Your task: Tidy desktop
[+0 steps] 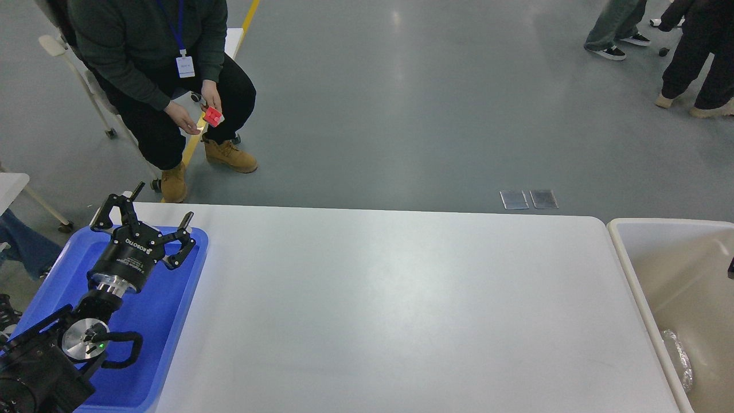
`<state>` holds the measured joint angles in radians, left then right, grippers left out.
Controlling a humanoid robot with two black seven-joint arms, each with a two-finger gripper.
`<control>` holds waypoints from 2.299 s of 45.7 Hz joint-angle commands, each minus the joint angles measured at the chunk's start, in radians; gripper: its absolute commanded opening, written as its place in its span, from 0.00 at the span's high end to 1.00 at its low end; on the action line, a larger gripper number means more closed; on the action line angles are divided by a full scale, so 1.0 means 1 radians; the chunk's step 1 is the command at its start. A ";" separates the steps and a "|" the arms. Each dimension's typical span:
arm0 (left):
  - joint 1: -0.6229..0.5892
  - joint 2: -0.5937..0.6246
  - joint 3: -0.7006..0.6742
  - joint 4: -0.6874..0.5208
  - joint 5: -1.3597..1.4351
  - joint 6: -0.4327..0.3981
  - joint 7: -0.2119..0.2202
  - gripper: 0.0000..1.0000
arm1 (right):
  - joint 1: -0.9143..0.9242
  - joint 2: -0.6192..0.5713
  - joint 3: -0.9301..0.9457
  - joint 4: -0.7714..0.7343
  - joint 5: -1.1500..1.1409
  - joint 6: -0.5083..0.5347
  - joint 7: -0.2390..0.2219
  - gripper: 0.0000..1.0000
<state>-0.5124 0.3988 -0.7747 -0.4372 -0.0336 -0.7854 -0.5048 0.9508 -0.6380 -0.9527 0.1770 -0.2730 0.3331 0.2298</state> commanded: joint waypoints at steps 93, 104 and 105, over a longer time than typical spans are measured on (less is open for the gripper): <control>0.000 0.000 0.002 0.000 0.000 0.000 -0.001 0.01 | -0.044 -0.112 1.107 0.432 0.002 -0.198 0.252 0.00; 0.000 0.000 0.002 0.000 0.000 0.000 -0.001 0.01 | -0.145 -0.103 1.428 0.512 0.003 -0.207 0.261 0.00; 0.000 0.000 0.002 0.000 0.000 0.000 -0.001 0.01 | -0.158 -0.094 1.448 0.512 0.003 -0.207 0.261 0.00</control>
<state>-0.5124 0.3988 -0.7732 -0.4371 -0.0336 -0.7854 -0.5054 0.8700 -0.7255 0.2293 0.5913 -0.2709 0.1316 0.4342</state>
